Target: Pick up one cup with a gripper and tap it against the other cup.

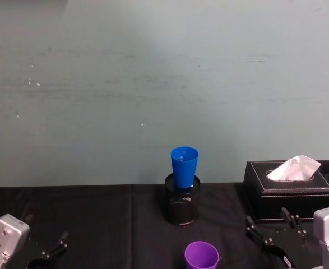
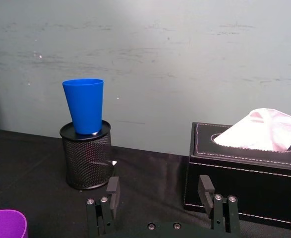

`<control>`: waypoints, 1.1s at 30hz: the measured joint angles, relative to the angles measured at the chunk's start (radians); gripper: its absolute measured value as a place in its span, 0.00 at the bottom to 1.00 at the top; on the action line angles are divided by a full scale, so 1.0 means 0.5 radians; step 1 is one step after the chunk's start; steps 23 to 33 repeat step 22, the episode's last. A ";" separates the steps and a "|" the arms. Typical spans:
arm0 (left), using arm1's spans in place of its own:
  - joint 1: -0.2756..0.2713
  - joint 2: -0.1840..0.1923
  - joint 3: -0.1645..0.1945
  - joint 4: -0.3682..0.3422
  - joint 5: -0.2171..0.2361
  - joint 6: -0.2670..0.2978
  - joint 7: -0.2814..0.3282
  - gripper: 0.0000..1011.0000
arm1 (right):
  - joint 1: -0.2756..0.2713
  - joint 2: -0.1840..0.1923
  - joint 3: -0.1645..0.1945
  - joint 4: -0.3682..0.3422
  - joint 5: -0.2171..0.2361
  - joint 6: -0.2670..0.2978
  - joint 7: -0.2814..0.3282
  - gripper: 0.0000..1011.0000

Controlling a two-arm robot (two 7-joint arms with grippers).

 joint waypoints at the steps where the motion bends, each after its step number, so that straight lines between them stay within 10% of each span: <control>1: 0.000 0.000 0.000 0.000 0.000 0.000 0.000 0.99 | 0.000 0.000 0.000 0.000 0.000 0.000 0.000 0.99; 33: 0.000 0.000 0.000 0.000 0.000 0.000 0.000 0.99 | 0.000 0.000 0.000 0.000 0.000 0.000 0.001 0.99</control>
